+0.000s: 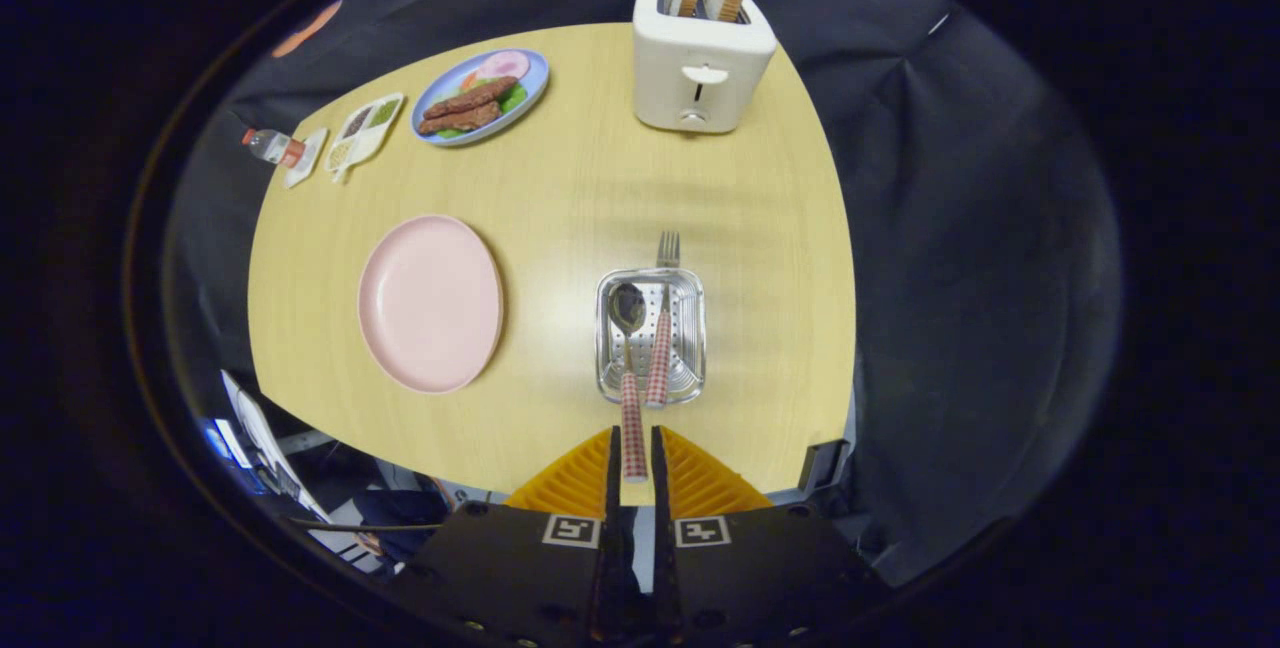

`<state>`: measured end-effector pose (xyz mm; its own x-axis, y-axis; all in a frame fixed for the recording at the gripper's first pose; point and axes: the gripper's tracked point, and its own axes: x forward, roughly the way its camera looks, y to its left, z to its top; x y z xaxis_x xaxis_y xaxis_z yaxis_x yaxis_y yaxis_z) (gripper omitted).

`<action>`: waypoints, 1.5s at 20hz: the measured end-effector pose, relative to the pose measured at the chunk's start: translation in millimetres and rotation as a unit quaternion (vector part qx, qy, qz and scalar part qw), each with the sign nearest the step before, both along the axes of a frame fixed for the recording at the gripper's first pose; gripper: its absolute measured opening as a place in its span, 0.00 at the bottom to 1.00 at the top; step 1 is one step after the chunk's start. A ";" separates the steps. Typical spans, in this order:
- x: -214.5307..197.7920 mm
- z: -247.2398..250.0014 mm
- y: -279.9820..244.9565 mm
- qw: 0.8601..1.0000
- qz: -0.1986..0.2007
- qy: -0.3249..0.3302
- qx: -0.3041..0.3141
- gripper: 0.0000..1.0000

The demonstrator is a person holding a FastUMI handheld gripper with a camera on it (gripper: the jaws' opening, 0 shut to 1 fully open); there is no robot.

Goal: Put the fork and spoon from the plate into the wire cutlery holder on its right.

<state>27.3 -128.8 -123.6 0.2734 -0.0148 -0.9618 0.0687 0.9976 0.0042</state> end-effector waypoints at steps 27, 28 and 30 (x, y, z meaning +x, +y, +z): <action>-26.8 206.5 39.6 0.806 -0.002 -0.590 -0.035 0.96; -25.4 205.7 42.0 0.800 -0.005 -0.599 -0.029 0.96; -22.3 205.2 41.1 0.793 -0.018 -0.608 -0.027 0.96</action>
